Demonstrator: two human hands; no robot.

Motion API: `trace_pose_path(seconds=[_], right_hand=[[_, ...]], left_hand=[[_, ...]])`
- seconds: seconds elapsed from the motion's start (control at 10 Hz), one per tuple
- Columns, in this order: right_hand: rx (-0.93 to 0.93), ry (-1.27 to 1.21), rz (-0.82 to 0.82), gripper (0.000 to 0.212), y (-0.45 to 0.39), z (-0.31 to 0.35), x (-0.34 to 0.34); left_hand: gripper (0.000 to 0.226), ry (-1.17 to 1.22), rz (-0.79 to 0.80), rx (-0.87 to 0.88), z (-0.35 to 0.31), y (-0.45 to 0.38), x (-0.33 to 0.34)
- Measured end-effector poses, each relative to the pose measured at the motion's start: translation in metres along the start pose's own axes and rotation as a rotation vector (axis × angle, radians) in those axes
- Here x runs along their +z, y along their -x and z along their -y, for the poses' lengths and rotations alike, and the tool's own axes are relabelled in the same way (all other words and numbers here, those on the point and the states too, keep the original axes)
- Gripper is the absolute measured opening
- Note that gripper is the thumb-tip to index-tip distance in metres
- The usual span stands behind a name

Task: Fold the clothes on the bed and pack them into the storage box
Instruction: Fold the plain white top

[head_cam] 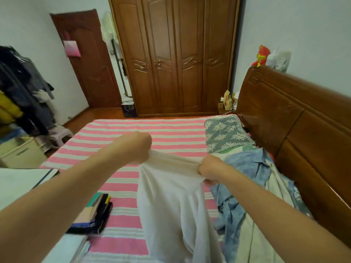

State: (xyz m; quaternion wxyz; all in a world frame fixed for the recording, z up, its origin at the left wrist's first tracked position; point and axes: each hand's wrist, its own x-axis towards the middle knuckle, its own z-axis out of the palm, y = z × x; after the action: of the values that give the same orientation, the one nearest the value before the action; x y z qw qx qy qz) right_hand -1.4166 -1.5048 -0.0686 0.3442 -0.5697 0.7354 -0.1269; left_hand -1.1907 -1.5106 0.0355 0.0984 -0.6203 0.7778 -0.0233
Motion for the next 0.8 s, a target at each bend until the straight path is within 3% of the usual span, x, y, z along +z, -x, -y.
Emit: trace_pose_path(seconds=[0.1, 0.2, 0.3, 0.4, 0.5, 0.6, 0.7, 0.8], right_hand=[[0.093, -0.402, 0.064, 0.021, -0.004, 0.012, 0.003], [-0.048, -0.439, 0.155, 0.018, 0.006, 0.02, -0.001], [-0.268, -0.189, 0.269, 0.018, 0.022, 0.034, -0.011], [-0.454, -0.46, 0.209, 0.028, 0.029, 0.051, -0.015], [-0.654, -0.664, 0.069, 0.061, 0.022, 0.062, 0.002], [-0.603, -0.299, -0.191, 0.031, 0.012, 0.064, 0.044], [-0.434, -0.328, -0.465, 0.023, 0.0, 0.066, 0.038], [-0.473, -0.459, -0.395, 0.028, 0.008, 0.084, 0.011]], left_hand=[[0.018, 0.285, -0.094, -0.133, 0.014, -0.008, 0.018], [0.017, 0.924, -0.031, -0.321, 0.027, -0.006, 0.019], [0.02, 1.311, 0.033, -0.409, 0.039, -0.003, 0.014], [0.027, 1.715, 0.022, -0.329, 0.043, -0.005, -0.006], [0.035, 2.113, -0.001, -0.189, 0.041, -0.008, -0.032], [0.031, 2.158, 0.019, -0.093, 0.035, -0.004, -0.052], [0.031, 2.122, -0.104, -0.149, 0.044, -0.008, -0.054], [0.041, 2.268, -0.134, -0.072, 0.064, -0.014, -0.041]])
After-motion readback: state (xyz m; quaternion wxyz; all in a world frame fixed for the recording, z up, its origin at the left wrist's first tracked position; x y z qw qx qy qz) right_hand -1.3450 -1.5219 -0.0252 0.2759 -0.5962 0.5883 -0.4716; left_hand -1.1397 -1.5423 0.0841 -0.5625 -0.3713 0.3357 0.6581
